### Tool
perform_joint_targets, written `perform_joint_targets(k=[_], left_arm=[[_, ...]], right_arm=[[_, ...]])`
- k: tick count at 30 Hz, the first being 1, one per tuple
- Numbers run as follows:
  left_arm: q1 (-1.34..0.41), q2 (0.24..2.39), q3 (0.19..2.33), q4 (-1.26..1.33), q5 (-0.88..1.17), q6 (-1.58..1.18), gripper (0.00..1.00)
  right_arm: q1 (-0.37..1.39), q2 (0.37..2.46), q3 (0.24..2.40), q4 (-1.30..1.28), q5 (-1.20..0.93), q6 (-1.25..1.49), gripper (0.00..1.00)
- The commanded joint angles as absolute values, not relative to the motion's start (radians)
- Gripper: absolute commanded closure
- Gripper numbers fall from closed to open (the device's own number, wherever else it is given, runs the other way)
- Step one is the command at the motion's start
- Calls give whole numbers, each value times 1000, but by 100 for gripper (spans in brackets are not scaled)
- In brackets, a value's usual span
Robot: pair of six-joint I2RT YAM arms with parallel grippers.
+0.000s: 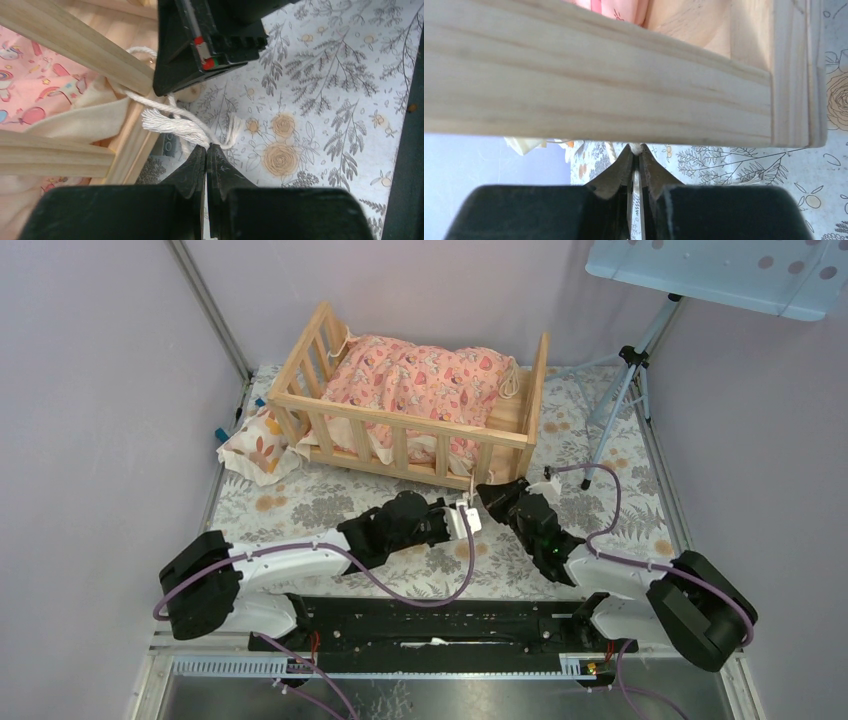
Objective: Set up the pet bed
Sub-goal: Tie the ropes to the bed frame.
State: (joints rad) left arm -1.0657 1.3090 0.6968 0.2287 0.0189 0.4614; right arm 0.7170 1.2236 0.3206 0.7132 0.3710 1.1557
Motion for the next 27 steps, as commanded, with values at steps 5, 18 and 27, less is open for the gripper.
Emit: perform_joint_targets(k=[5, 18, 27], left_arm=[[-1027, 1361, 830, 252, 92, 447, 100], [-1014, 1495, 967, 212, 131, 470, 100], [-1003, 1544, 987, 257, 72, 451, 100]], right_arm=[[708, 1085, 289, 627, 437, 1011, 94], [709, 933, 266, 591, 381, 863, 95], [709, 894, 256, 589, 341, 859, 95]])
